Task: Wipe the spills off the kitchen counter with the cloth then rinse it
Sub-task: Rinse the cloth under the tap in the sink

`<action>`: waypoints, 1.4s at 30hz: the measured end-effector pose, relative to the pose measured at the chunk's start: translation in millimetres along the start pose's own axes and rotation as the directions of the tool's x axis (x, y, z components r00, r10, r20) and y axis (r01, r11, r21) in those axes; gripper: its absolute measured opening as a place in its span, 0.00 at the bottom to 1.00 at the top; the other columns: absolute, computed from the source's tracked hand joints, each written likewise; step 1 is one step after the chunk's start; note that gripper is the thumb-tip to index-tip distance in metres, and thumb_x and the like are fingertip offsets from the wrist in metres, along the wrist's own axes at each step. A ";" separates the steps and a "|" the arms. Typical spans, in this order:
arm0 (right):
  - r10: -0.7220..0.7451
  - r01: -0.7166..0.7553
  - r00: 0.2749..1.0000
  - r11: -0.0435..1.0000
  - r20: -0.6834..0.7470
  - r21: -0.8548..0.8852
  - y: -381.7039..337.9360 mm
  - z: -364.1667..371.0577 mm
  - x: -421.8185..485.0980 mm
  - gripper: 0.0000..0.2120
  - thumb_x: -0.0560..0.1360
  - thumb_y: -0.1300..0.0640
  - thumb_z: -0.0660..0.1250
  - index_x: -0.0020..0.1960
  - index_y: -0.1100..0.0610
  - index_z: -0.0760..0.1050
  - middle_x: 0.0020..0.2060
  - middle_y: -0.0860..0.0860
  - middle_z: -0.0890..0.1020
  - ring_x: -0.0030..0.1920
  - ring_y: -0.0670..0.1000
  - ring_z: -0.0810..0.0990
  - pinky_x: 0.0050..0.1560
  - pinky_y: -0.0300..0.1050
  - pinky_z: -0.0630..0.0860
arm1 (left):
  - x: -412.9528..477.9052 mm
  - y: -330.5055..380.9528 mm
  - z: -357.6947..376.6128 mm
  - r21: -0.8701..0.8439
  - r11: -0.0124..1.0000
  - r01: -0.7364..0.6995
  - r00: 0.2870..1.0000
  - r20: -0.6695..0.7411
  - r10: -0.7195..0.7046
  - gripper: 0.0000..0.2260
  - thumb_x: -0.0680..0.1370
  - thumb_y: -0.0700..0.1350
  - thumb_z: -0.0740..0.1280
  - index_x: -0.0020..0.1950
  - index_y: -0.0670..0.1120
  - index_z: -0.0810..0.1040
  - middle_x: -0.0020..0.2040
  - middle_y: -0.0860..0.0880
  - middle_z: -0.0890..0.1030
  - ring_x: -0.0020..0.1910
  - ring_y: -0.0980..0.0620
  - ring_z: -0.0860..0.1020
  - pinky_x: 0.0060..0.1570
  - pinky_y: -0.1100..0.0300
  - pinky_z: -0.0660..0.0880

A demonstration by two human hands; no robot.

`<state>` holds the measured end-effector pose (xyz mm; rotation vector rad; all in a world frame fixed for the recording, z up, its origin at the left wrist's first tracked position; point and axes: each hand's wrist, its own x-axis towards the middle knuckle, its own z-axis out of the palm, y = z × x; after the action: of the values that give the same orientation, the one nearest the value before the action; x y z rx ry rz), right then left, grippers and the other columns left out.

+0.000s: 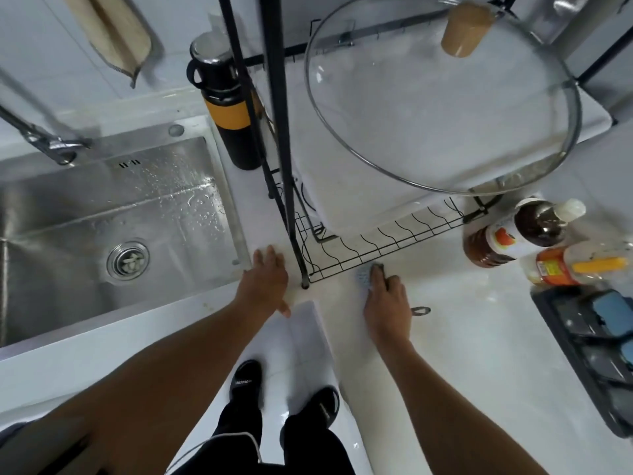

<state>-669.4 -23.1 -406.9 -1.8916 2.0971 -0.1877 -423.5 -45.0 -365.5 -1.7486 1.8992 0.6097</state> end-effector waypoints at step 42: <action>-0.436 -0.707 0.590 0.127 0.679 0.696 -424.9 -91.7 -69.8 0.24 0.69 0.55 0.67 0.63 0.63 0.77 0.55 0.64 0.83 0.49 0.63 0.84 0.48 0.60 0.81 | -244.6 -286.6 -46.0 -0.918 -0.242 -0.314 0.891 -0.197 -0.410 0.15 0.84 0.52 0.60 0.59 0.46 0.82 0.54 0.47 0.85 0.51 0.49 0.83 0.54 0.51 0.78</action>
<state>-290.4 -15.0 -182.9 -0.5230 0.8595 -0.4409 -124.4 93.9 -177.5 -3.1357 1.2333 2.5481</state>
